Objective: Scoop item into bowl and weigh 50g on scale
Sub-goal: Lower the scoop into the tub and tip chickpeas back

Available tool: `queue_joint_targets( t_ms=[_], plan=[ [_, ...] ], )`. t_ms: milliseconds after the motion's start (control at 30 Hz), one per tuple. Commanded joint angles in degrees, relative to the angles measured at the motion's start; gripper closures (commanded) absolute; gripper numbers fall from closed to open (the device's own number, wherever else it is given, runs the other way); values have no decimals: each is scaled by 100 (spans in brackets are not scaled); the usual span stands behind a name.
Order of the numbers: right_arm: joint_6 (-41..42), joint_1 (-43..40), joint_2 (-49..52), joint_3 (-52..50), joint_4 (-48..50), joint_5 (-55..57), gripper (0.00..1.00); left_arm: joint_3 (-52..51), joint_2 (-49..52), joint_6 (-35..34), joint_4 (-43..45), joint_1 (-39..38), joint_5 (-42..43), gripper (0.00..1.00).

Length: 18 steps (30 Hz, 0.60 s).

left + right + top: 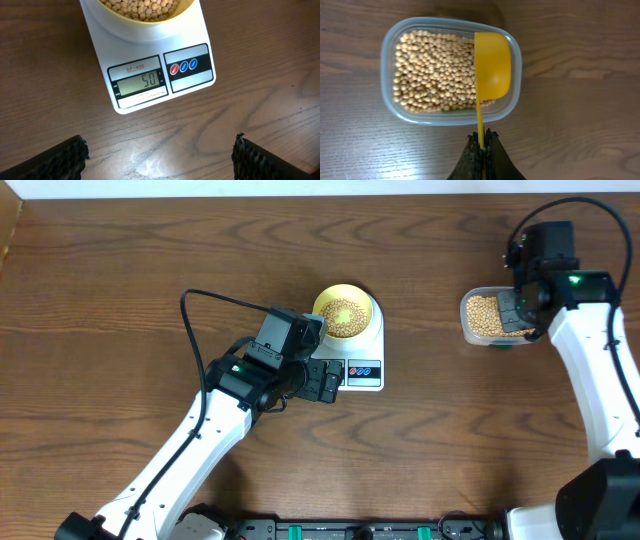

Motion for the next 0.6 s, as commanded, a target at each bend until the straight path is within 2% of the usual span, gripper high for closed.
queue_joint_targets(
  t_ms=[0, 233, 567],
  plan=[
    [136, 160, -37, 2, -24, 146, 99, -46, -72, 31, 2, 4, 22, 6],
    [407, -133, -37, 2, -111, -1460, 99, -46, -72, 31, 2, 4, 22, 6],
    [1169, -1158, -28, -11, -76, -2520, 99, -46, -72, 31, 0, 4, 22, 5]
  ],
)
